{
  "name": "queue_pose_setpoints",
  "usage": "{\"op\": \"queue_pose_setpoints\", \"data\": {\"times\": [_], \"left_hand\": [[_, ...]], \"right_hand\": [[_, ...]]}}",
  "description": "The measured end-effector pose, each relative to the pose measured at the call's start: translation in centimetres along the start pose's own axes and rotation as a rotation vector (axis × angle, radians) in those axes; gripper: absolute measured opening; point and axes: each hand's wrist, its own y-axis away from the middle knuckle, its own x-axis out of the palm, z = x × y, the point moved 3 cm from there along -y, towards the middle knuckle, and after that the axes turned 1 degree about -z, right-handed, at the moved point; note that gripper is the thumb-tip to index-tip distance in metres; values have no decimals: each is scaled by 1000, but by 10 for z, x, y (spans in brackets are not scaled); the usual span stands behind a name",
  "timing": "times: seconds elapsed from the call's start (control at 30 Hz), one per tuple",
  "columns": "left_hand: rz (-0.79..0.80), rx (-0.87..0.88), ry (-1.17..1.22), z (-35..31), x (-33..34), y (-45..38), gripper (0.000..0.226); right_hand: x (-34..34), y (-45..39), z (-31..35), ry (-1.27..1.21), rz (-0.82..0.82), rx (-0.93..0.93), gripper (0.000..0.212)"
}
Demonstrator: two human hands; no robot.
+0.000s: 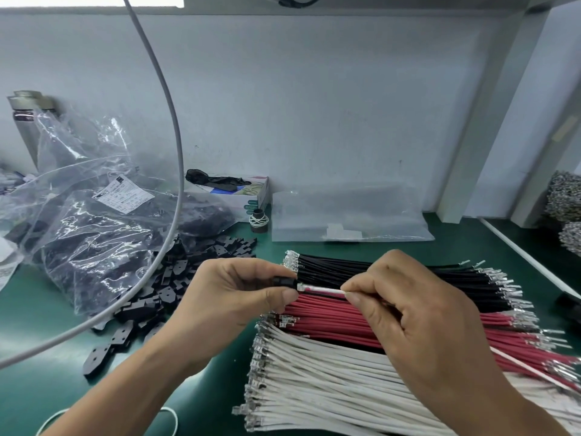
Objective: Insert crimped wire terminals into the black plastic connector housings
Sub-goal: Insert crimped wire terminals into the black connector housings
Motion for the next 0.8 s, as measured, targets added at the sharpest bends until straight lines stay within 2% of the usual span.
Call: {"op": "queue_pose_setpoints", "data": {"times": [0.17, 0.37, 0.6, 0.8], "left_hand": [[10, -1, 11, 0, 0, 0, 29], [16, 0, 6, -2, 3, 2, 28], [15, 13, -40, -3, 4, 3, 29], [22, 11, -31, -3, 4, 3, 30]], "right_hand": [[1, 0, 1, 80, -12, -117, 19], [6, 3, -5, 172, 9, -216, 3], [4, 3, -7, 164, -1, -224, 5], [1, 1, -6, 41, -3, -111, 12]]}}
